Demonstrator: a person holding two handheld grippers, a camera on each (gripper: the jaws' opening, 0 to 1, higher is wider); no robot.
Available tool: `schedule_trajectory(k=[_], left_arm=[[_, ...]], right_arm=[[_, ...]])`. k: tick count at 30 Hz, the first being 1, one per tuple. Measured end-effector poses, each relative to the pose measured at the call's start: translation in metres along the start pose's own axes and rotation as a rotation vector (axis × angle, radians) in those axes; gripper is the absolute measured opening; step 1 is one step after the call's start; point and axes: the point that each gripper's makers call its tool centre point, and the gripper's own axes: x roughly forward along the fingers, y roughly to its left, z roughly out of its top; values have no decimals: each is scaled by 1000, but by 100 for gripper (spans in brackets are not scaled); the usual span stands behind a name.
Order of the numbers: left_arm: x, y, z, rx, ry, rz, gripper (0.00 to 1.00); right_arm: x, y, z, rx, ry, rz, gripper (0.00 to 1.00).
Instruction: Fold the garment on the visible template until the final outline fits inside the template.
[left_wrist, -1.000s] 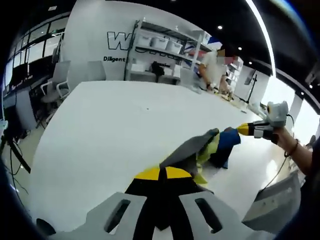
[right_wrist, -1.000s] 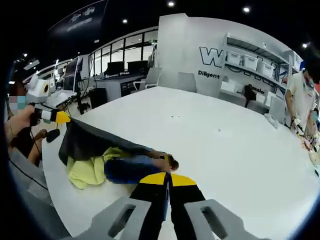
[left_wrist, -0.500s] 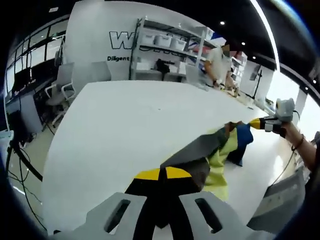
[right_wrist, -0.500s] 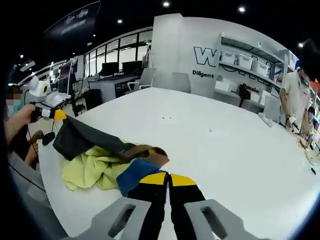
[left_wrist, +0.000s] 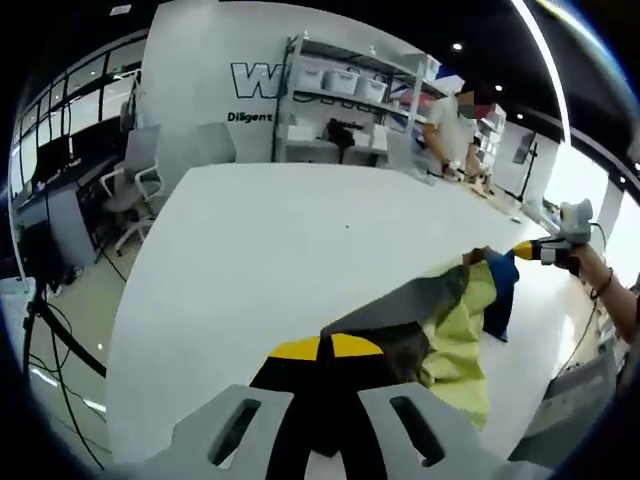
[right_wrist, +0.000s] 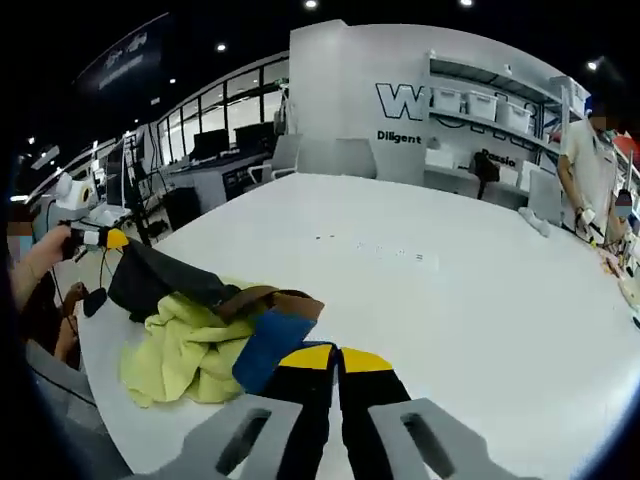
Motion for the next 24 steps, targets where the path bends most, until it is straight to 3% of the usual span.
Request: schedule_trajectory(k=[3,11,13,18,20,24], left_arm=[[6,9,7,17,-4,12,0],[15,20,8,18,8,30,0],[22,43,8,1,31,75,0],[33,66,13,-2,59,93,0],[39,77,7,8,108,111,0],[53,91,0,15,145,128,0]], right_arm=[[12,-2,4,25,1,18,0],[26,-10,7,29,22,10,0],[41,-21,10,26,50,-7,0],[52,-30,10,27,77,-10,0],[57,-35,4,29,109,-20,0],[67,-44,-5,29,147,-31,0]])
